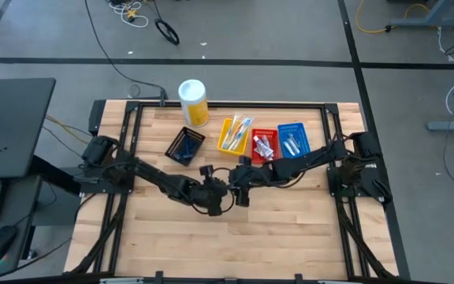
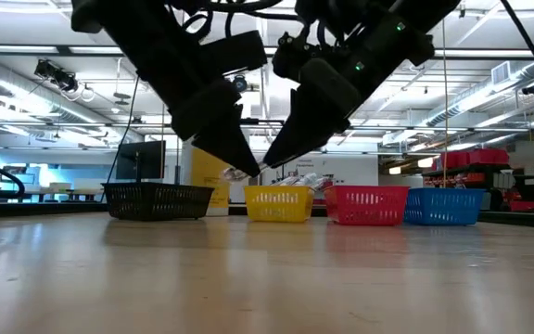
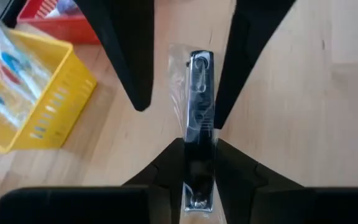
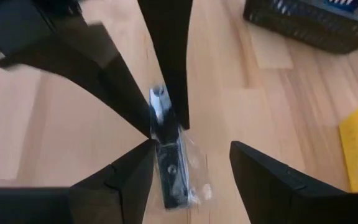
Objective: Pick & Place Travel size toiletries
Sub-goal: Put the silver nail cutter into the blue bin
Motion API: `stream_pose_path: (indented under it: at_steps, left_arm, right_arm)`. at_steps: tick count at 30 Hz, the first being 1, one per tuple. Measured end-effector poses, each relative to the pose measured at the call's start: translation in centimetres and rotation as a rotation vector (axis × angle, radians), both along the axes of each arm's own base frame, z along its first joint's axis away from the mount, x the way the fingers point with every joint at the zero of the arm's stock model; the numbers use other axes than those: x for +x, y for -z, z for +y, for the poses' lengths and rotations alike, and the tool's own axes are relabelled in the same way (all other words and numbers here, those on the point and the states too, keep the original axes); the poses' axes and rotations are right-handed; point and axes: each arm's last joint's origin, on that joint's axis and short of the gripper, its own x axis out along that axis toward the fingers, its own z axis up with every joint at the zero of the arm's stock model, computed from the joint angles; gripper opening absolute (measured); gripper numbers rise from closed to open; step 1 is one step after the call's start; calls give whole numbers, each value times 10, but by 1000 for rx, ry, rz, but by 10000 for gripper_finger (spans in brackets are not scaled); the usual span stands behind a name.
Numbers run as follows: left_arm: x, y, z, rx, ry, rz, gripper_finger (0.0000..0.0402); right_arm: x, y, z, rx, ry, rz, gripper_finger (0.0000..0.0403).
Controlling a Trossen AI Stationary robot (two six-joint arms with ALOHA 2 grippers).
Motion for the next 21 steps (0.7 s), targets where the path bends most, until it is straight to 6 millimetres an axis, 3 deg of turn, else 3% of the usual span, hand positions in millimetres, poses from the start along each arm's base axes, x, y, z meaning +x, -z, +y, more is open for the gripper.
stream_pose_path:
  at_steps: [8,17,21]
  left_arm:
    - [6,-1,16,5,3,7,67]
    - [8,-1,24,9,23,29,89]
    - [9,-1,27,7,24,32,79]
  right_arm:
    - [-2,2,-10,-8,32,41,203]
    - [-2,2,-9,-12,25,37,114]
    - [-2,3,-9,-6,23,45,86]
